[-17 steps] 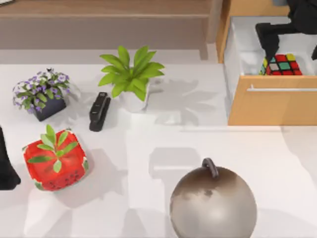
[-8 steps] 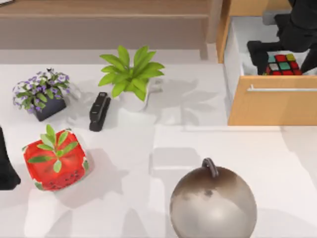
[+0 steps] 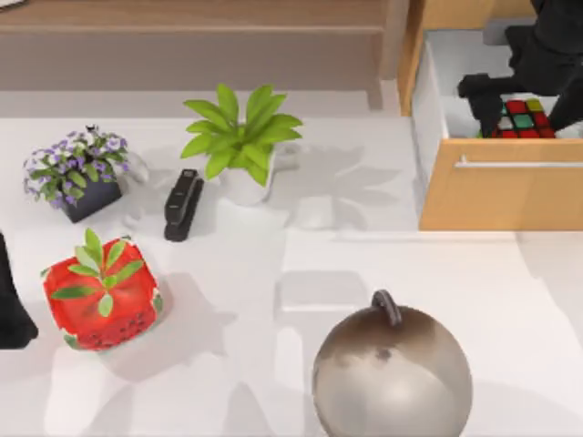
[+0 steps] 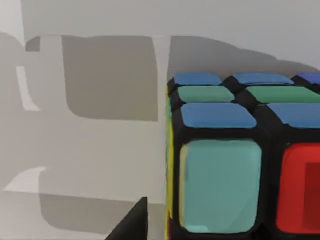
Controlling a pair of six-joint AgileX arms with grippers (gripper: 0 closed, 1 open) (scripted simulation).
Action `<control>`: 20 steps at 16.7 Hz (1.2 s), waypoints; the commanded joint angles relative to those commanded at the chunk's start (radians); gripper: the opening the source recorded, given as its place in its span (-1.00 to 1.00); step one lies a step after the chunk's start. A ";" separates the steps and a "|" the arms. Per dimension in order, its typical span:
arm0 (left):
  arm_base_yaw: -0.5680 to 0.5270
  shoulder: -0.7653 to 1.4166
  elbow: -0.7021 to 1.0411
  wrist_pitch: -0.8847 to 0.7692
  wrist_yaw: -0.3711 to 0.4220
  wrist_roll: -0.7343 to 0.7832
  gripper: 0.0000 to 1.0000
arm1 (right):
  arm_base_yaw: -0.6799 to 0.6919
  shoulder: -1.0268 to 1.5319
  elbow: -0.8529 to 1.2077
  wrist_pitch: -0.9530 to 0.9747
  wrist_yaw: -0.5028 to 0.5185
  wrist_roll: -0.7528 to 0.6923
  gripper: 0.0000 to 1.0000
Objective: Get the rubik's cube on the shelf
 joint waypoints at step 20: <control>0.000 0.000 0.000 0.000 0.000 0.000 1.00 | 0.009 -0.016 -0.003 -0.022 0.018 0.014 -1.00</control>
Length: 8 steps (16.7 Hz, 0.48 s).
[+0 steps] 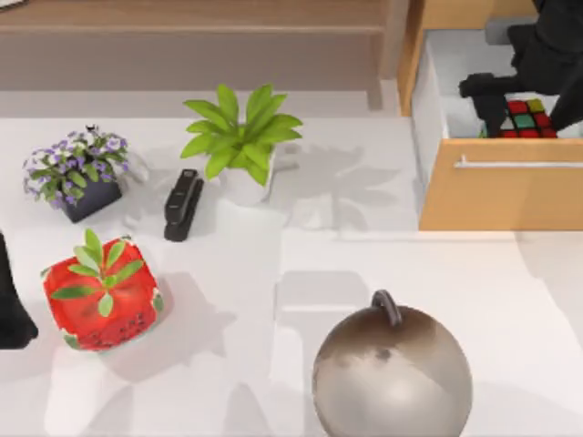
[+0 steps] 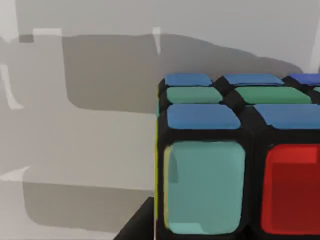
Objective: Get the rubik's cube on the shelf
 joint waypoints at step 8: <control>0.000 0.000 0.000 0.000 0.000 0.000 1.00 | 0.011 -0.085 0.070 -0.181 0.064 0.050 -1.00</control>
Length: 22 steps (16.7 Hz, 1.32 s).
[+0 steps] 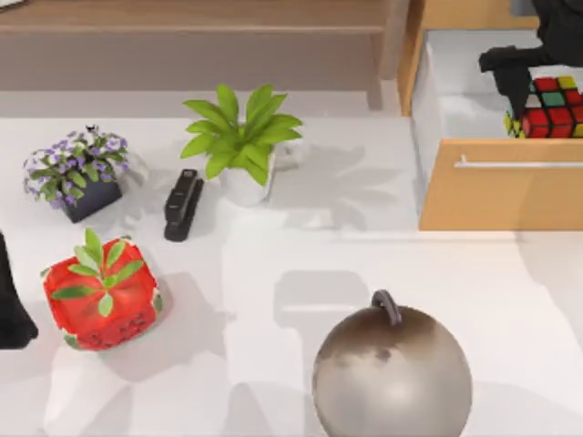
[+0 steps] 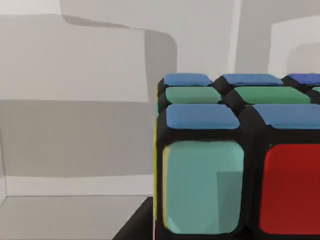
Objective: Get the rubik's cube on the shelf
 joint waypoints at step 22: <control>0.000 0.000 0.000 0.000 0.000 0.000 1.00 | 0.065 -0.110 -0.076 0.151 -0.011 -0.070 -1.00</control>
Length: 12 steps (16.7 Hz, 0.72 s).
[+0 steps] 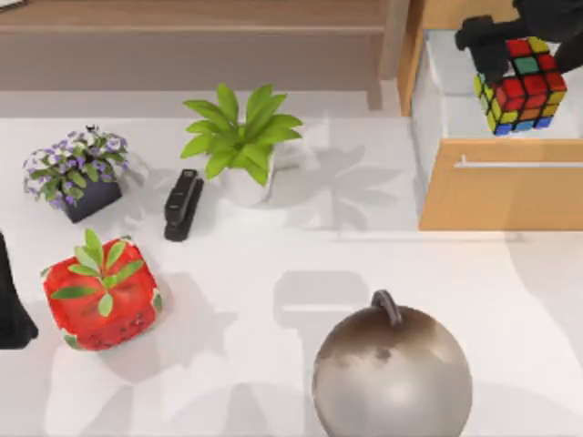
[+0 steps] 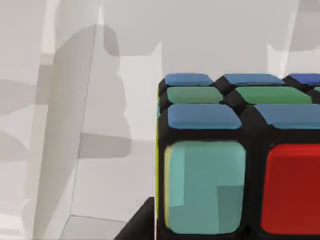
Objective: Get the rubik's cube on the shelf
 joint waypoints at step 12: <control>0.000 0.000 0.000 0.000 0.000 0.000 1.00 | 0.415 -0.250 -0.425 0.727 0.225 -0.034 -1.00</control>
